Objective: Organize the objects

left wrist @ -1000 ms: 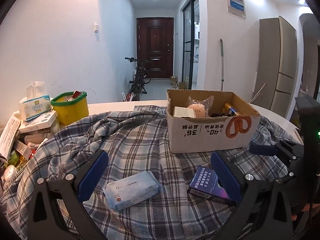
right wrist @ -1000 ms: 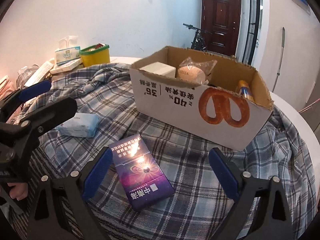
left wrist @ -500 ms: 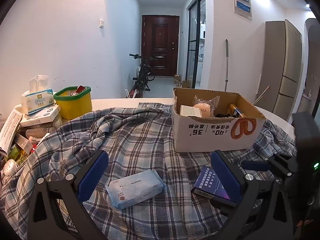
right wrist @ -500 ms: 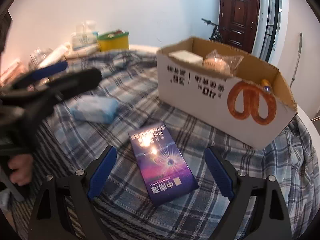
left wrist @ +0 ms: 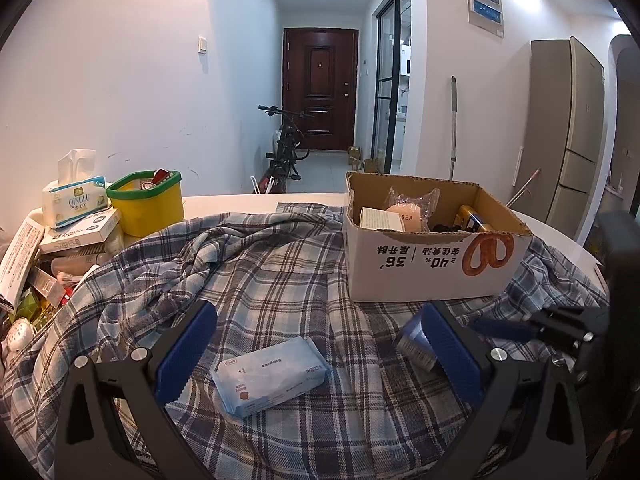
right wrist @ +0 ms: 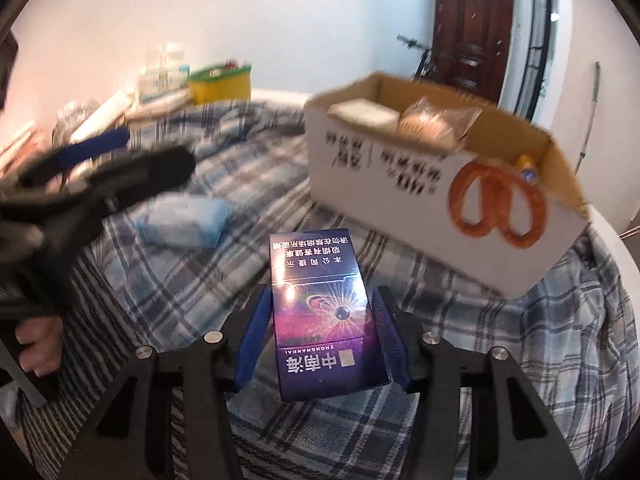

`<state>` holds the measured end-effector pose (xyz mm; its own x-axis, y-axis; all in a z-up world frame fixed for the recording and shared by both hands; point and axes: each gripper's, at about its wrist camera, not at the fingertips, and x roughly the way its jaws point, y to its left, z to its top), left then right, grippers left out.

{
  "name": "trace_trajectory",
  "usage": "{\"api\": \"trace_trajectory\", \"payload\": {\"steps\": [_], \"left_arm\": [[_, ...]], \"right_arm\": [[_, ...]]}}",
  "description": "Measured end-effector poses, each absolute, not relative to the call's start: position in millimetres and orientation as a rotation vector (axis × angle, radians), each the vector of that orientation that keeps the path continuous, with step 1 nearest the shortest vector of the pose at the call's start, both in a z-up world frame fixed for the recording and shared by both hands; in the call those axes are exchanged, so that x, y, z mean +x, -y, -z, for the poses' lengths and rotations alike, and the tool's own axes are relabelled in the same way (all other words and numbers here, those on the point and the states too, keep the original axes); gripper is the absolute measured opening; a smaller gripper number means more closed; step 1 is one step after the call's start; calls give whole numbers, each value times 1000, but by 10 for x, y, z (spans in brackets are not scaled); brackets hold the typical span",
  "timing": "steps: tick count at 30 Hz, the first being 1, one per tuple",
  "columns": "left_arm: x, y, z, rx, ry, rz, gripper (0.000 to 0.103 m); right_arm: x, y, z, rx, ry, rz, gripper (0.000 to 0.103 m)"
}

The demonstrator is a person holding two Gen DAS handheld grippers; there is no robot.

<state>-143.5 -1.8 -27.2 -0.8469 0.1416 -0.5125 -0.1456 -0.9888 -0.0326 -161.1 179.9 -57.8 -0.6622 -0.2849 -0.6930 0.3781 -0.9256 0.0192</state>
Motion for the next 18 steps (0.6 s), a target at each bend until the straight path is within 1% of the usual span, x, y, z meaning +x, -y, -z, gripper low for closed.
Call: {"api": "trace_trajectory", "payload": {"steps": [2, 6, 14, 18], "left_arm": [[-1432, 26, 271, -792, -15, -2887, 103], [-1394, 5, 251, -761, -47, -2896, 103], [-1410, 26, 245, -775, -41, -2901, 103], [-1395, 24, 238, -769, -48, -2912, 103]], "right_arm": [[-1591, -1869, 497, 990, -148, 2616, 51], [-1540, -1950, 361, 889, -150, 2691, 51], [-1711, -2225, 378, 993, 59, 2687, 51], [-1722, -2323, 367, 984, 115, 2733, 51]]}}
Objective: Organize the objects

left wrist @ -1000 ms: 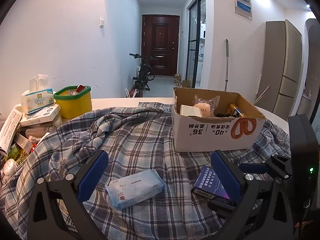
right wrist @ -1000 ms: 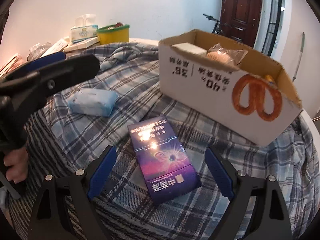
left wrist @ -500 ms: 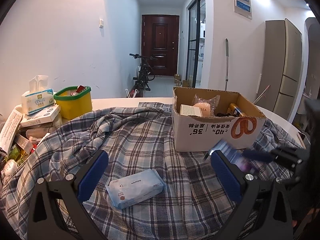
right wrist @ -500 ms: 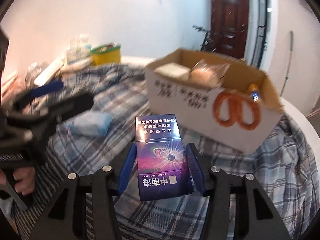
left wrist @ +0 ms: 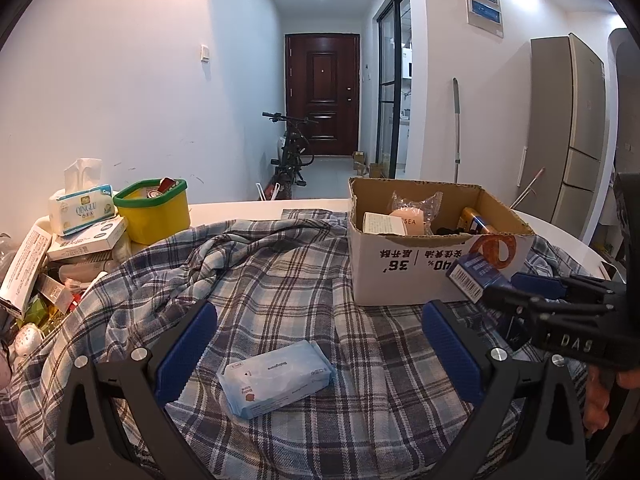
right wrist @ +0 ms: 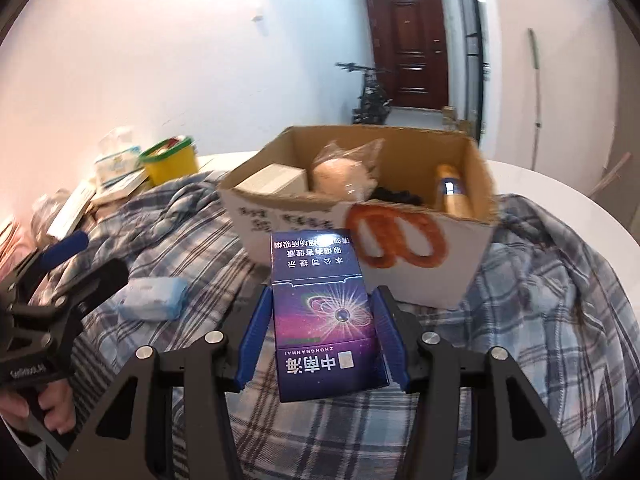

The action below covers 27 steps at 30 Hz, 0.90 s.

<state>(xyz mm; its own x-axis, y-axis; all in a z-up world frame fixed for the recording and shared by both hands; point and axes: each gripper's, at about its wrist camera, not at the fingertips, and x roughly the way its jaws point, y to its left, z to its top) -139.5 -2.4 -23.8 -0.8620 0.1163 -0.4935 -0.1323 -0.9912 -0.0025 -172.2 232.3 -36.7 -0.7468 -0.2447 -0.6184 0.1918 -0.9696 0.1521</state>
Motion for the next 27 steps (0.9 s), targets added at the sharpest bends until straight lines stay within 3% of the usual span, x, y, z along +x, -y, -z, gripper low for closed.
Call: {"api": "trace_trajectory", "payload": {"steps": [8, 12, 16, 19, 23, 25, 27], "left_arm": [[-1542, 203, 223, -851, 26, -2905, 103], [-1689, 330, 214, -913, -36, -2968, 103], [-1865, 326, 367, -1094, -26, -2816, 103], [-1910, 313, 514, -1191, 104, -2711, 103], [-1922, 230, 589, -1252, 62, -2678, 103], [-1929, 204, 606, -1255, 68, -2679, 103], [-1977, 172, 653, -1312, 45, -2642, 103]], "right_arm": [[-1709, -2325, 341, 952, 115, 2755, 51], [-1684, -2294, 316, 931, 77, 2773, 51], [-1670, -2269, 314, 929, 48, 2769, 46], [-1656, -2257, 308, 929, 38, 2764, 42], [-1706, -2234, 365, 988, 28, 2721, 40], [-1732, -2224, 412, 1022, 32, 2699, 47], [-1750, -2200, 453, 1050, 26, 2683, 66]]}}
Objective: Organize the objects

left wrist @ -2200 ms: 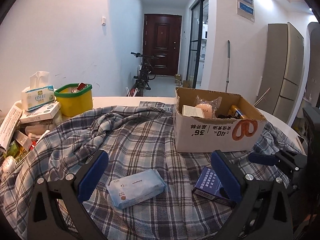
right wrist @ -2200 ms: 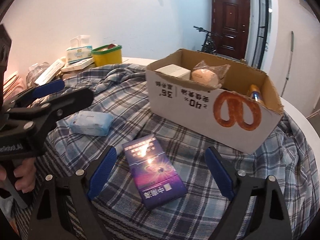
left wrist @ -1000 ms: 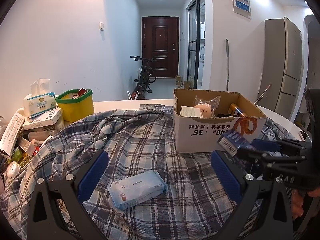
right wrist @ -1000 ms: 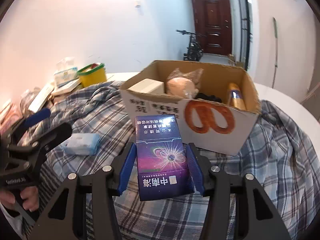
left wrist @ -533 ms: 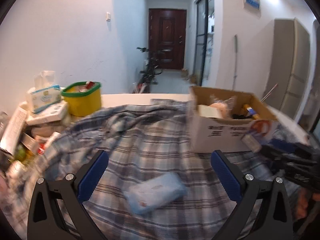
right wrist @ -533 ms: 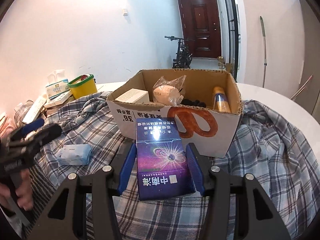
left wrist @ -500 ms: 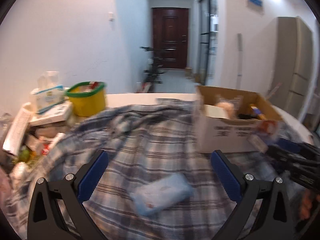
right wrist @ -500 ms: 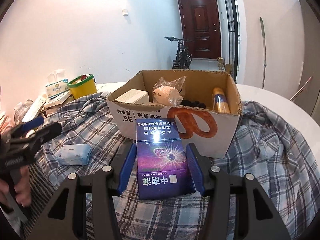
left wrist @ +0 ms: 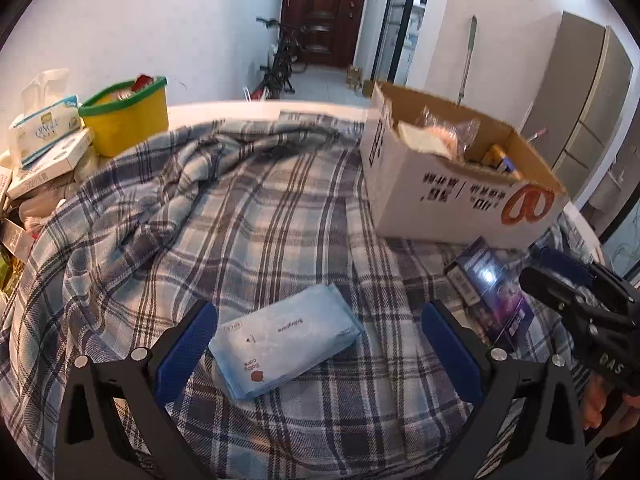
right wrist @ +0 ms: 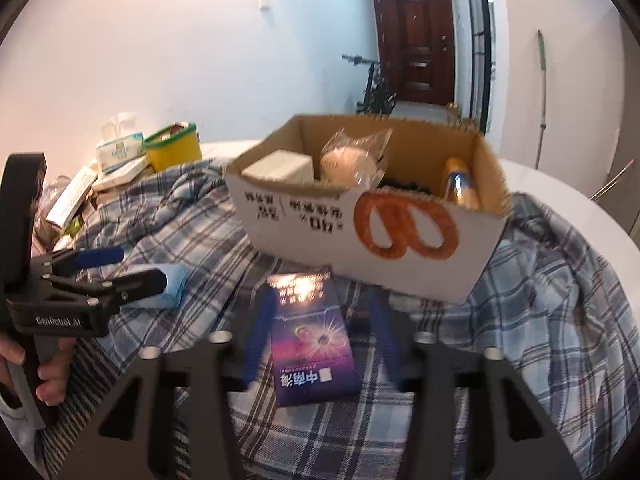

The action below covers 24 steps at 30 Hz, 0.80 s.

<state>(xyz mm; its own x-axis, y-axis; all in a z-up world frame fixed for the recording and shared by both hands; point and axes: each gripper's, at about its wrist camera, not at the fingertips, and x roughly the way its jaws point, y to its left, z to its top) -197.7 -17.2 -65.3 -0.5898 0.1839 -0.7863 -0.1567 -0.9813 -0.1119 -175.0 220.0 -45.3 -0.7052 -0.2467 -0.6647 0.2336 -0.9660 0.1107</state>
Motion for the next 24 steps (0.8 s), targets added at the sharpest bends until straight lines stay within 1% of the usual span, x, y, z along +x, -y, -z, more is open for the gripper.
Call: {"api": "trace_trajectory", "payload": {"steps": [3, 6, 8, 11, 14, 16, 20, 22, 24], "left_arm": [[-2049, 198, 667, -1372, -12, -2562, 103], [-2037, 173, 650, -1340, -200, -2518, 103], [-2023, 142, 651, -1341, -285, -2417, 103], [-2002, 210, 638, -1308, -293, -2436, 103], [-2097, 259, 755, -1373, -266, -2403, 103], [-2162, 264, 840, -1425, -240, -2356, 96], [-2190, 222, 912, -1466, -215, -2288, 93], [-2151, 198, 908, -1453, -178, -2232, 88], [-2107, 160, 887, -1437, -141, -2162, 87]], "right_arm": [[-1760, -2137, 508, 1081, -21, 2671, 67], [-1787, -2072, 593, 1139, -79, 2655, 67], [-1794, -2048, 637, 1160, -100, 2643, 67], [-1799, -2052, 657, 1169, -106, 2640, 67], [-1791, -2070, 648, 1164, -99, 2640, 67], [-1791, -2060, 655, 1167, -103, 2637, 67], [-1775, -2043, 642, 1159, -116, 2635, 67], [-1778, -2035, 638, 1157, -118, 2634, 67], [-1777, -2038, 636, 1158, -117, 2635, 67]]}}
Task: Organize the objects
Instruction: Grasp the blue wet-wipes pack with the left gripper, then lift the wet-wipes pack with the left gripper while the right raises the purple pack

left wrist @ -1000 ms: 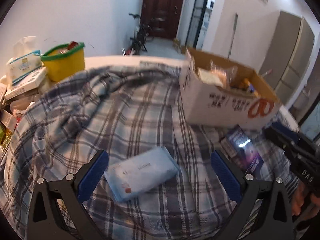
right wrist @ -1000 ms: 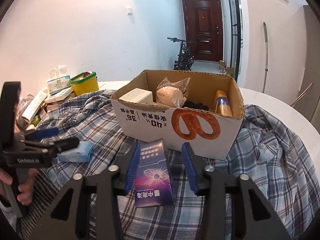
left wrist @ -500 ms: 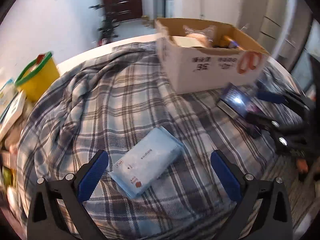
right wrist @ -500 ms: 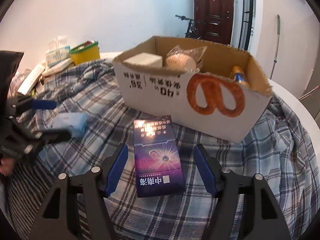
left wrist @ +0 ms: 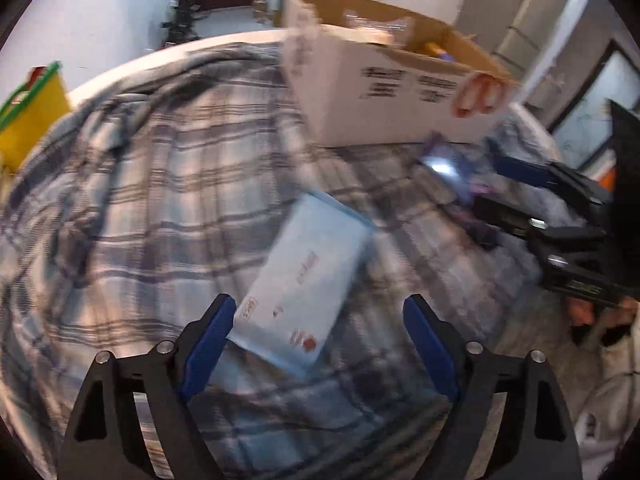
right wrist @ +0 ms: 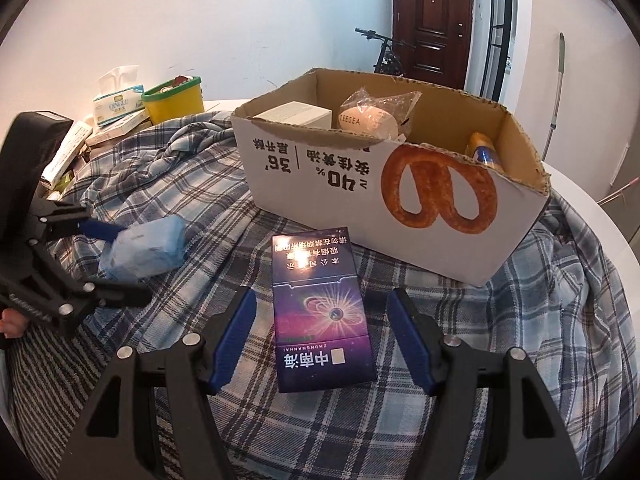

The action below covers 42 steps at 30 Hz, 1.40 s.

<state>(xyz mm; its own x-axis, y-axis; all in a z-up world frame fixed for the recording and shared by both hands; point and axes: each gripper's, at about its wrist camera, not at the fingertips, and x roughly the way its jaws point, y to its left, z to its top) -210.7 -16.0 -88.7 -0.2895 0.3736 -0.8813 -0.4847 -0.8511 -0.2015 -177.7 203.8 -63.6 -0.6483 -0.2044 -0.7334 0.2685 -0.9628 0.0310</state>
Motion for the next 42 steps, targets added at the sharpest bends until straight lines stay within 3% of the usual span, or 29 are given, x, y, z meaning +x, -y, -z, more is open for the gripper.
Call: {"api": "trace_trajectory", "payload": {"steps": [3, 6, 8, 10, 14, 20, 31, 35, 42], "left_arm": [[-2019, 49, 871, -1399, -208, -2170, 86], [-1967, -32, 851, -1350, -243, -2201, 73], [-1965, -67, 835, -1306, -224, -2266, 71], [-1976, -141, 878, -1302, -272, -2314, 57], [-1957, -216, 931, -1301, -327, -2296, 42], [-1917, -69, 752, -1202, -242, -2367, 41], [-1639, 107, 259, -770, -184, -2635, 41], [-1690, 2, 325, -824, -265, -2662, 41], [-1717, -8, 350, -839, -254, -2647, 41]], "right_arm": [[-1782, -2040, 632, 1158, -109, 2636, 67], [-1798, -2038, 643, 1166, -108, 2633, 67], [-1803, -2037, 645, 1169, -107, 2631, 67], [-1801, -2039, 647, 1169, -107, 2631, 67], [-1800, -2042, 652, 1173, -106, 2631, 67], [-1795, -2054, 644, 1168, -103, 2633, 67], [-1807, -2035, 653, 1178, -113, 2623, 67], [-1824, -2042, 684, 1192, -111, 2618, 66], [-1953, -2045, 833, 1305, -103, 2578, 58]]}}
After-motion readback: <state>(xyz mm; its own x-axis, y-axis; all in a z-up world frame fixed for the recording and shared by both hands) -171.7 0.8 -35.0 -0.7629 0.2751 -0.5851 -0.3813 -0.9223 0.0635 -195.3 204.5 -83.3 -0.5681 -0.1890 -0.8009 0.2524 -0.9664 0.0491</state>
